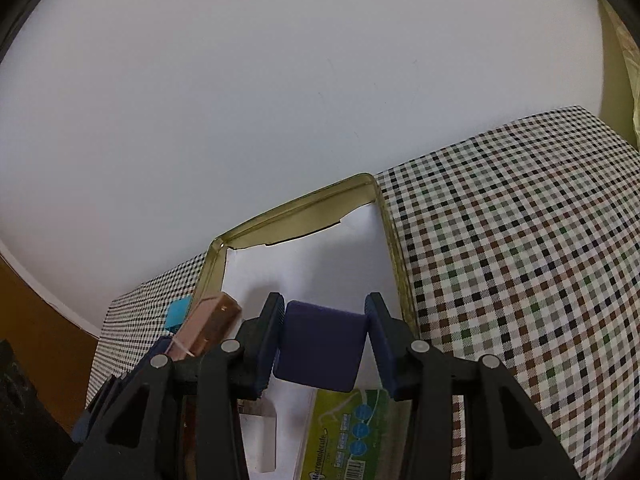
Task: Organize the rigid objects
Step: 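Carry the copper brick and purple block into the gold tray and open both grippers, then withdraw both grippers from the tray back over the remaining objects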
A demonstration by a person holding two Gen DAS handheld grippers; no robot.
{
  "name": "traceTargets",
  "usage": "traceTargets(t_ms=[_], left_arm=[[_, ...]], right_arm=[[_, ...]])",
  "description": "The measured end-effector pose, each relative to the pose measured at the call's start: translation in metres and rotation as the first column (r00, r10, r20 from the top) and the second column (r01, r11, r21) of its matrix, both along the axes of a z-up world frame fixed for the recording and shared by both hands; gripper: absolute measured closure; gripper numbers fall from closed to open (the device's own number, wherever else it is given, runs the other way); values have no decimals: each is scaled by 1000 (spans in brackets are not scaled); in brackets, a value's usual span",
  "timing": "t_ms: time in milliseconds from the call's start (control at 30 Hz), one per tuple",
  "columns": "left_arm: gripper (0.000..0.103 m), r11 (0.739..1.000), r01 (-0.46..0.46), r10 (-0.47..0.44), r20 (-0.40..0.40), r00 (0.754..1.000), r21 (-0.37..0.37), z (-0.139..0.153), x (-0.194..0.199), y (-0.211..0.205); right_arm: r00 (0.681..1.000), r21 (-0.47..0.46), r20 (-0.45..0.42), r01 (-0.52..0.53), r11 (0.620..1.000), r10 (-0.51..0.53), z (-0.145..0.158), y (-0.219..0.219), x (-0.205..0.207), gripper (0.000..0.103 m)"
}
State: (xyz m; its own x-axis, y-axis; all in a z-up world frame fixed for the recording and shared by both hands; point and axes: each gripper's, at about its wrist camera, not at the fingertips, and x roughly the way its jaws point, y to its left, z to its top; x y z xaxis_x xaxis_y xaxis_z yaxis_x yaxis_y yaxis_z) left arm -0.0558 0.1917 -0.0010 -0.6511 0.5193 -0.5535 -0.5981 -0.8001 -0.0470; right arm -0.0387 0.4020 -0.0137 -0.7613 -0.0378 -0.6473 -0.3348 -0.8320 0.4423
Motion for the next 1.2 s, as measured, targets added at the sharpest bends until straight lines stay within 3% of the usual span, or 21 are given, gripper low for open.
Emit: traceTargets(t_ms=[267,433,533,600,667,800,900,1200], left_arm=[[57,997,19,-17,25,1000,-73,-14,0,12],[11,1000,-18,17,-16,1000,-21,-3,5,-5],[1,991,-123,127,-111,986,44,15,9,-34],[1,980,-186,194,-157,968,66,23,10,-50],[1,967,-240,251,-176,952,82,26,9,-65],[1,946,-307,318,-106,942,107,19,-2,-90],[1,941,-322,329,-62,942,108,12,-5,-102],[1,931,-362,366,-83,927,54,-5,-6,-115]], right_arm=[[1000,-44,4,7,999,-7,1,3,2,55],[998,-128,-59,8,992,-16,1,11,12,48],[986,-131,-135,82,988,-100,7,16,29,41],[974,-126,-171,126,984,-147,11,16,39,32],[965,-110,-193,159,981,-178,14,15,45,32],[957,-81,-202,195,978,-207,15,10,49,32],[954,-51,-213,206,977,-212,18,5,51,32],[915,43,-260,330,943,-309,24,-8,71,32]])
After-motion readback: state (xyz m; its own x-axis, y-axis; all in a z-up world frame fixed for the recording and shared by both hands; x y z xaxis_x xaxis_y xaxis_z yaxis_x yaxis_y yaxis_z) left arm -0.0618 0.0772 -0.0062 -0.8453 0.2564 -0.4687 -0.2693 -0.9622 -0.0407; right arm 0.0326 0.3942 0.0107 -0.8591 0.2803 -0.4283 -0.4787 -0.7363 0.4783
